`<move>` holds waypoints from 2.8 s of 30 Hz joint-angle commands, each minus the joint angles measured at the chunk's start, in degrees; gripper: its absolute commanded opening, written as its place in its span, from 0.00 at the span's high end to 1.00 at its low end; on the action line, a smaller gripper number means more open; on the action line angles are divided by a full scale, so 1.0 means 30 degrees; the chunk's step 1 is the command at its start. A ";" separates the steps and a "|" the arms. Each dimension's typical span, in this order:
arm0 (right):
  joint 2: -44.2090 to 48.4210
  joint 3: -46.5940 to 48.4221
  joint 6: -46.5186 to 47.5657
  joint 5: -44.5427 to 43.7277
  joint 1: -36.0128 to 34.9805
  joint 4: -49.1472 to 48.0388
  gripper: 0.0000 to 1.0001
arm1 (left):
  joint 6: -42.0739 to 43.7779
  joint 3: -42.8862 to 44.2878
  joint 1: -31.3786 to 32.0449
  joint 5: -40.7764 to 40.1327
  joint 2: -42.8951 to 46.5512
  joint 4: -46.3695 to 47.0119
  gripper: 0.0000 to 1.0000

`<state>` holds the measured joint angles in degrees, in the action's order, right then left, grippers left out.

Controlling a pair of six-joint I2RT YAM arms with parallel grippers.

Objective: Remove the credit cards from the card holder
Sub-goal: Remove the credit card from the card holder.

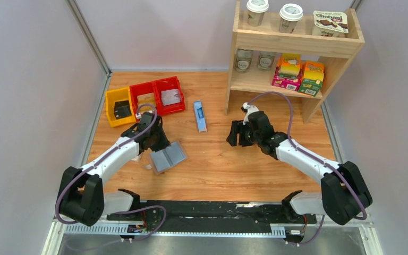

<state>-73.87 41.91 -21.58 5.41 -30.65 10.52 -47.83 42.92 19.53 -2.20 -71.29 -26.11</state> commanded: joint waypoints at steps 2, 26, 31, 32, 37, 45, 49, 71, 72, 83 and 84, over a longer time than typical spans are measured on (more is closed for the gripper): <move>-0.0573 0.1351 -0.0305 0.0219 -0.0943 -0.0286 0.33 | 0.0945 -0.1381 0.0404 0.0585 -0.0318 -0.0498 0.66; -0.1773 0.2054 -0.1185 0.1010 -0.2087 -0.0579 0.34 | 0.2964 -0.1681 0.3800 0.5359 -0.7261 0.8117 0.83; -0.2622 0.2611 -0.0599 0.1126 -0.2057 -0.0285 0.34 | 0.3727 -0.0624 0.5089 0.5624 -0.7704 0.8263 0.83; -0.2827 0.2728 -0.0511 0.1272 -0.2057 -0.0343 0.34 | 0.3989 -0.0537 0.5208 0.5741 -0.7703 0.8263 0.83; -0.4612 0.3985 0.0103 0.2500 -0.2057 -0.0432 0.34 | 0.4665 -0.0448 0.5327 0.5103 -0.6738 0.7097 0.83; -0.7894 0.6740 0.1246 0.4786 -0.2087 -0.0256 0.42 | 0.4372 -0.0654 0.5355 0.2990 -0.4218 0.4371 0.80; -0.9358 0.7766 0.1423 0.5723 -0.2203 -0.0168 0.48 | 0.4285 -0.0653 0.5326 0.2433 -0.3602 0.3169 0.79; -0.9864 0.6980 0.1102 0.3623 -0.3668 -0.0518 0.51 | 0.4021 -0.2235 0.5326 0.0525 -0.4626 0.3046 0.82; -0.9455 0.6745 0.1014 0.3008 -0.3669 -0.0607 0.50 | 0.4079 -0.2293 0.5326 0.0585 -0.4598 0.3135 0.82; -0.8951 0.6684 0.1452 0.2472 -0.3727 -0.0812 0.48 | 0.5104 -0.2498 0.5356 0.1932 -0.4363 0.4776 0.84; -0.9097 0.6713 0.1452 0.2532 -0.3756 -0.0813 0.48 | 0.5134 -0.2499 0.5356 0.1991 -0.4363 0.4922 0.84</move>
<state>-100.82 60.99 -18.13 12.47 -41.56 9.67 -34.09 38.13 35.14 1.41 -81.32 -16.82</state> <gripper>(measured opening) 0.524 0.168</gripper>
